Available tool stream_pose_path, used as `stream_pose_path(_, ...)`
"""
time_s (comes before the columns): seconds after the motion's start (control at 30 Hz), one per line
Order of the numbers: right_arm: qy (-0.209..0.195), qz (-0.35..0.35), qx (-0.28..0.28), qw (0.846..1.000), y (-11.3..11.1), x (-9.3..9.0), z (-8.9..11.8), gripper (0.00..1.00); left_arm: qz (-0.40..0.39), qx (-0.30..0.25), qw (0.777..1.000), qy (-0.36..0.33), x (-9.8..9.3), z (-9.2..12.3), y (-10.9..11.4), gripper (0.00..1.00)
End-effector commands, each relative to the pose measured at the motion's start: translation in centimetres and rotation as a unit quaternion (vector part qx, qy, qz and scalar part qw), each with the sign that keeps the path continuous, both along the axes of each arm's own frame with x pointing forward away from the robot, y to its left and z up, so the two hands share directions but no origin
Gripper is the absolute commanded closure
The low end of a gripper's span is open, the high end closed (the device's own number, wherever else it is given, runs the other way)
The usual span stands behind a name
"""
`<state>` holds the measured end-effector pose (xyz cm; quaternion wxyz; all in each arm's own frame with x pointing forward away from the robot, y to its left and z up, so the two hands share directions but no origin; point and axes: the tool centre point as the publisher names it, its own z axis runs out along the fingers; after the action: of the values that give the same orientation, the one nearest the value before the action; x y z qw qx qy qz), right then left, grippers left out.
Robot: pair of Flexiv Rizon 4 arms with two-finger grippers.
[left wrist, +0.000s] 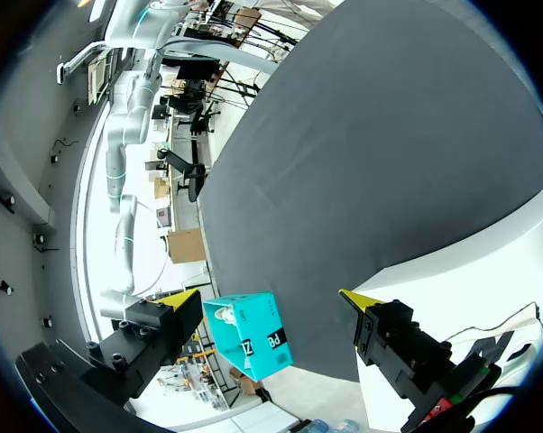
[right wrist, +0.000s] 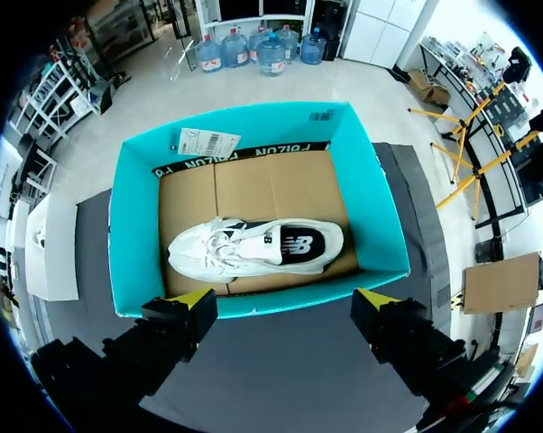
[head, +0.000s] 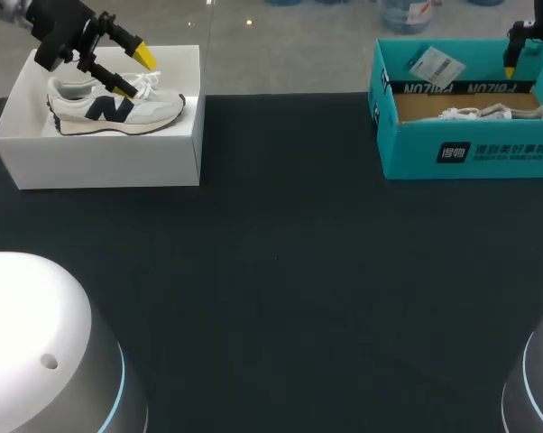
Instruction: Take the shoe out of the shoebox, open the shoe tongue, remove and reinsert the insole, then place the shoe into the shoebox
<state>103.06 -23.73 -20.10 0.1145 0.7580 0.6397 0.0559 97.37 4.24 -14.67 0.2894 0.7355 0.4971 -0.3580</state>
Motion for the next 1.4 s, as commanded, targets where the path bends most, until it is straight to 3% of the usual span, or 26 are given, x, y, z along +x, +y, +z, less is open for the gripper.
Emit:
stream_pose_path(0.03,-0.017,0.007,-0.006,1.0,1.1,-1.3,0.2,0.0,-0.001,0.001,1.0,0.0,0.1,0.0,0.1,0.0)
stream_pose_path(0.53,-0.018,0.012,0.0,1.0,1.4,-1.4,0.3,0.0,-0.001,0.001,1.0,0.0,0.1,0.0,0.1,0.0)
stream_pose_path(0.93,-0.018,0.012,0.0,1.0,1.4,-1.4,0.3,0.0,0.017,0.128,0.989,-0.068,6.2,0.7,4.7,0.0)
stream_pose_path(1.2,-0.018,0.012,0.0,1.0,1.4,-1.4,0.3,0.0,0.049,0.231,0.967,-0.098,11.1,-0.6,8.6,0.0)
stream_pose_path(1.4,-0.018,0.012,0.0,1.0,1.4,-1.4,0.3,0.0,0.071,0.306,0.944,-0.099,13.4,-2.2,11.2,0.0)
